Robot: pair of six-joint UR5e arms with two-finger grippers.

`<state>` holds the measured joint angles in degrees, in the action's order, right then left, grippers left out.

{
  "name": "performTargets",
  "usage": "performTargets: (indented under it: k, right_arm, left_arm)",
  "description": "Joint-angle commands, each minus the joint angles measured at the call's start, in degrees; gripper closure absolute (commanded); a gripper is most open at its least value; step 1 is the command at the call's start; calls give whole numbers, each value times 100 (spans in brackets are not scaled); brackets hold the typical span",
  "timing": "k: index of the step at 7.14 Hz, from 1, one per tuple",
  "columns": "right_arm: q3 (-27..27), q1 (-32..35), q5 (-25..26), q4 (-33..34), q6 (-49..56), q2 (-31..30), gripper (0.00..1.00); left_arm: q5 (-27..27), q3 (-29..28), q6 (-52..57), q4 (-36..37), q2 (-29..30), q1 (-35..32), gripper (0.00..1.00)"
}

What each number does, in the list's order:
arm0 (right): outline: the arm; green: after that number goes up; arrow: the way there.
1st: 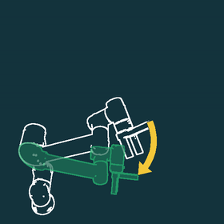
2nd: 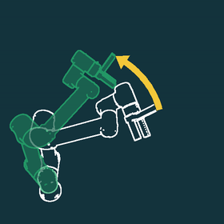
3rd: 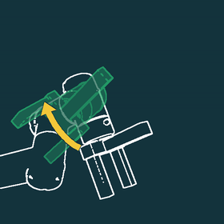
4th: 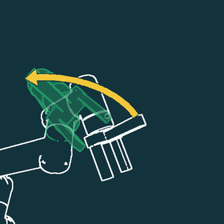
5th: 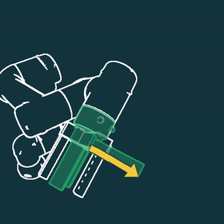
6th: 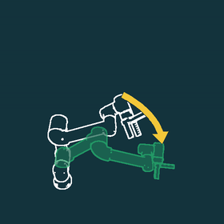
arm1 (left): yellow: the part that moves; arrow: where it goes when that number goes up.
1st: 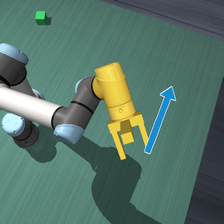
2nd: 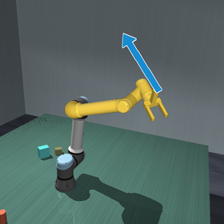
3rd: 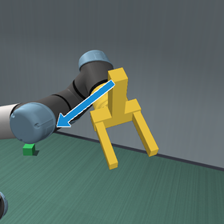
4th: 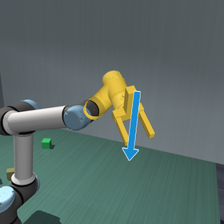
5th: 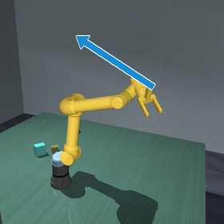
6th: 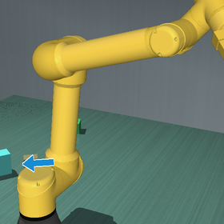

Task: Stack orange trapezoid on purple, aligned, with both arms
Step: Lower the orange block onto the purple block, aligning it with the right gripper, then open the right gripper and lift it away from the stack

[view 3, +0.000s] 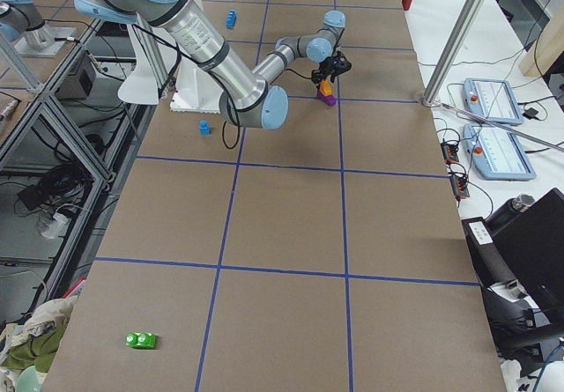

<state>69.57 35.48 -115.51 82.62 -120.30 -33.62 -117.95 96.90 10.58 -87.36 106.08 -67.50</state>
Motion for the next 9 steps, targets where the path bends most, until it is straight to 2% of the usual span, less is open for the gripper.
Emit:
performTargets:
  k: [1, 2, 3, 5, 6, 7, 9]
  right_arm:
    - [502, 265, -225, 96, 68, -30, 0]
    - [1140, 502, -357, 245, 111, -178, 0]
    - [1886, 687, -463, 681, 590, -476, 0]
    - [3495, 1082, -543, 1570, 2457, -1580, 0]
    - [3789, 1398, -656, 1565, 3424, -2151, 0]
    - [3810, 1888, -1014, 1547, 4548, -2644, 0]
    - [3714, 2960, -1289, 1538, 7226, -3708, 0]
  left_arm:
    - [0, 21, 32, 0, 9, -9, 0]
    - [-9, 30, 32, -96, 0, -44, 0]
    - [-44, 22, 6, -166, -122, -209, 0]
    - [-298, 21, 32, -158, -176, -465, 0]
    - [-334, 4, 215, -150, -254, -579, 0]
    - [-377, -39, 434, -149, -272, -728, 0]
    - [-404, -354, 1153, -132, -281, -1044, 0]
